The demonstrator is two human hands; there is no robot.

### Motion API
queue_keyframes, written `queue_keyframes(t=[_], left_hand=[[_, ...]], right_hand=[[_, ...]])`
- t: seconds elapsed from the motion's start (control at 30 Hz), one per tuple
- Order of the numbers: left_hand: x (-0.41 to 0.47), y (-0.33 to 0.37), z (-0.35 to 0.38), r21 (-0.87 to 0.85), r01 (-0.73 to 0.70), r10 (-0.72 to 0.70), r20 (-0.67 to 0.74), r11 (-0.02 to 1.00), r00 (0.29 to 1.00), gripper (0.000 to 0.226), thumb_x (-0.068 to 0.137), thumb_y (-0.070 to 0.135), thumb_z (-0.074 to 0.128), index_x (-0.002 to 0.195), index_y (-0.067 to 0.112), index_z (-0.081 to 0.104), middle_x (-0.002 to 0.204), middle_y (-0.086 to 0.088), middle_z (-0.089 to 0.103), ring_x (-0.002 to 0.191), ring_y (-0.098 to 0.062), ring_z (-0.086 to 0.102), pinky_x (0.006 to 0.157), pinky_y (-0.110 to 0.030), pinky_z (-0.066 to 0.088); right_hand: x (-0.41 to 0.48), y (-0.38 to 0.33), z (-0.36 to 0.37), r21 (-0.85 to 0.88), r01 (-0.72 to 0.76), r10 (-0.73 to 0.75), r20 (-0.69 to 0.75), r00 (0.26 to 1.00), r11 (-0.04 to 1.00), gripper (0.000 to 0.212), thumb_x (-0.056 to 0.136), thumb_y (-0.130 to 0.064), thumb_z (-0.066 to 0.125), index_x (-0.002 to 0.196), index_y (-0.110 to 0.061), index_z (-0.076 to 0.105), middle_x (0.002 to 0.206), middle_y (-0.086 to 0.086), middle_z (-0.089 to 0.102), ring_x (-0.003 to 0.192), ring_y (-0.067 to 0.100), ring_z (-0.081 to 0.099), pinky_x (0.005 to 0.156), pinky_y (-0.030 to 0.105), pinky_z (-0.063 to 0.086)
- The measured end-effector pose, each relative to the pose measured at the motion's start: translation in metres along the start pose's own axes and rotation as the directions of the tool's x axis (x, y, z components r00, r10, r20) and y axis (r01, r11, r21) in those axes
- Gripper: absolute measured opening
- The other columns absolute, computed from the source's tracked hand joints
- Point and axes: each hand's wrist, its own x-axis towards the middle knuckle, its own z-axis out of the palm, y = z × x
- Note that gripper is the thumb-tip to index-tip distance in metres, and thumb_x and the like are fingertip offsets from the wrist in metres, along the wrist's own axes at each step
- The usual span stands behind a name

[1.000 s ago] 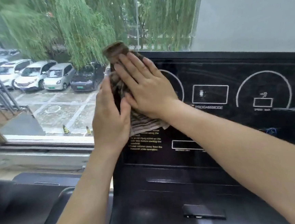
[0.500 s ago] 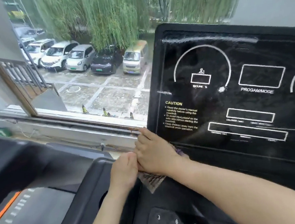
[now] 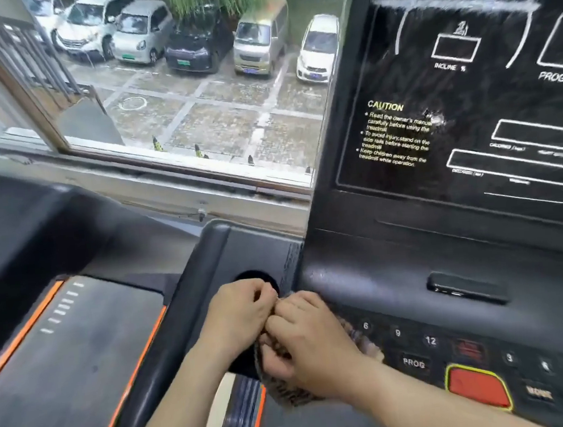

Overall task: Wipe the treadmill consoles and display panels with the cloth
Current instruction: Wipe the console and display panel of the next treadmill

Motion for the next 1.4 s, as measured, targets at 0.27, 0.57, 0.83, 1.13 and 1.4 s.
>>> queue_keyframes(t=[0.27,0.57,0.83,1.13,1.4], left_hand=[[0.0,-0.005,-0.001,-0.185,-0.105,0.086,-0.11,0.977,0.99,0.021,0.096,0.021,0.05,0.11,0.023,0.065,0.101,0.01,0.064,0.093,-0.005,0.055,0.075,-0.014,0.038],[-0.015,-0.015,0.023,-0.161,-0.203,0.173,-0.183,0.966,0.968,0.023,0.088,0.008,0.054,0.103,0.02,0.068,0.103,0.01,0.062,0.096,-0.007,0.056,0.085,-0.014,0.039],[-0.045,0.01,0.053,0.073,-0.514,0.519,-0.137,0.855,0.844,0.032,0.089,0.026,0.048,0.109,0.011,0.068,0.116,-0.005,0.059,0.109,-0.02,0.052,0.097,-0.025,0.039],[-0.06,0.019,0.062,0.006,-0.49,0.486,-0.133,0.872,0.864,0.044,0.089,0.023,0.041,0.127,0.011,0.061,0.132,0.0,0.056,0.119,-0.014,0.051,0.106,-0.014,0.03],[-0.089,0.083,0.131,0.327,-0.596,0.599,0.104,0.734,0.794,0.053,0.098,0.032,0.028,0.144,0.009,0.04,0.141,-0.009,0.051,0.131,-0.026,0.047,0.111,-0.04,0.027]], right_hand=[[0.049,0.049,-0.014,-0.274,-0.197,0.174,-0.107,0.979,0.941,0.015,0.086,-0.018,0.061,0.098,-0.011,0.067,0.101,0.006,0.065,0.097,0.029,0.058,0.086,0.041,0.043],[-0.023,-0.018,0.005,-0.042,-0.127,0.13,0.061,0.99,0.991,0.032,0.088,-0.023,0.058,0.116,-0.008,0.065,0.128,0.007,0.06,0.122,0.027,0.052,0.105,0.039,0.038],[-0.11,0.028,-0.04,-0.142,-0.379,0.367,-0.103,0.925,0.915,0.034,0.095,-0.02,0.048,0.127,-0.012,0.057,0.138,0.006,0.056,0.126,0.025,0.053,0.102,0.041,0.044],[-0.066,-0.008,-0.007,-0.226,-0.508,0.515,-0.033,0.856,0.831,0.054,0.092,-0.034,0.046,0.141,-0.013,0.046,0.152,0.009,0.039,0.141,0.025,0.033,0.116,0.04,0.018],[-0.162,0.055,-0.069,-0.213,-0.511,0.509,-0.067,0.858,0.833,0.049,0.092,-0.036,0.047,0.138,-0.019,0.051,0.147,0.0,0.046,0.138,0.016,0.038,0.114,0.037,0.029]])
